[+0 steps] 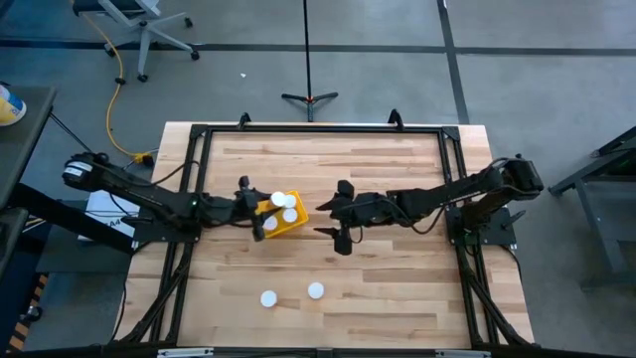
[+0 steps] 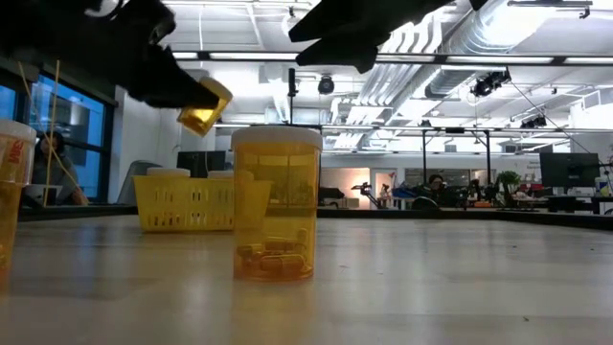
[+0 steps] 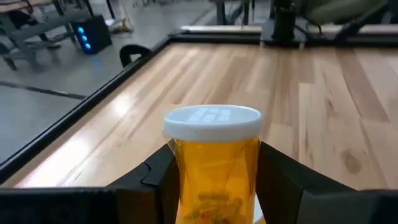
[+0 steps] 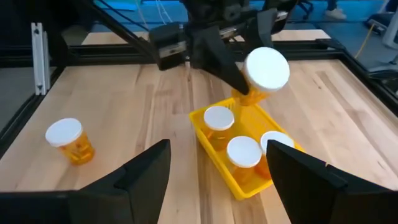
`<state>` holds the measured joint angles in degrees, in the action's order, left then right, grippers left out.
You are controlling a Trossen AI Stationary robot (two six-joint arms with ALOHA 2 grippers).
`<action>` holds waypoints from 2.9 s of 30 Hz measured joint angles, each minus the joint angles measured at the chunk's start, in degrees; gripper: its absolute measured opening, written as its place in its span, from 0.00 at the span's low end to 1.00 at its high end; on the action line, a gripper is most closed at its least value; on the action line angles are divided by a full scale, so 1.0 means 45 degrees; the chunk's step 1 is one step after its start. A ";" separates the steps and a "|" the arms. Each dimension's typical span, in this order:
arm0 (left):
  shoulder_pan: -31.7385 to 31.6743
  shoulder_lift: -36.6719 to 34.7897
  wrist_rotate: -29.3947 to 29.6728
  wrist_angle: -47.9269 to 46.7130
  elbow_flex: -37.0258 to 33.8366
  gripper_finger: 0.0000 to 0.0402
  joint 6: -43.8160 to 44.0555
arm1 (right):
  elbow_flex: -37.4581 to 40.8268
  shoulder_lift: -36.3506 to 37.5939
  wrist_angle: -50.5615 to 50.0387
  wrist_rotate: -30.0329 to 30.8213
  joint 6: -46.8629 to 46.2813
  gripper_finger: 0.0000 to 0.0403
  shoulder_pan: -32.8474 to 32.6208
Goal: Pick and place pill bottles into a basket
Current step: Put the orange pill bottle into the yellow basket, then adjust the orange pill bottles in the yellow basket
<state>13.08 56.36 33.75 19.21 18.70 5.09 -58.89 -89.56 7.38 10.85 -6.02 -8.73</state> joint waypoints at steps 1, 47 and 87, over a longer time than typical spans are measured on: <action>-0.0003 -0.0138 0.0045 0.0539 -0.0372 0.50 -0.0041 | 0.0000 0.0000 0.0000 -0.0010 0.0000 0.63 0.0000; -0.1579 0.3911 -0.1526 0.8434 -0.3265 0.50 0.0996 | 0.0005 -0.0005 0.0034 0.0224 0.0442 0.63 0.0000; -0.1579 0.4169 -0.1693 0.9345 -0.3233 0.84 0.0471 | 0.0005 -0.0010 0.0039 0.0242 0.0439 0.63 0.0000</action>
<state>5.98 75.11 26.13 61.27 4.16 7.22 -58.87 -89.60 7.55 11.94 -4.05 -8.73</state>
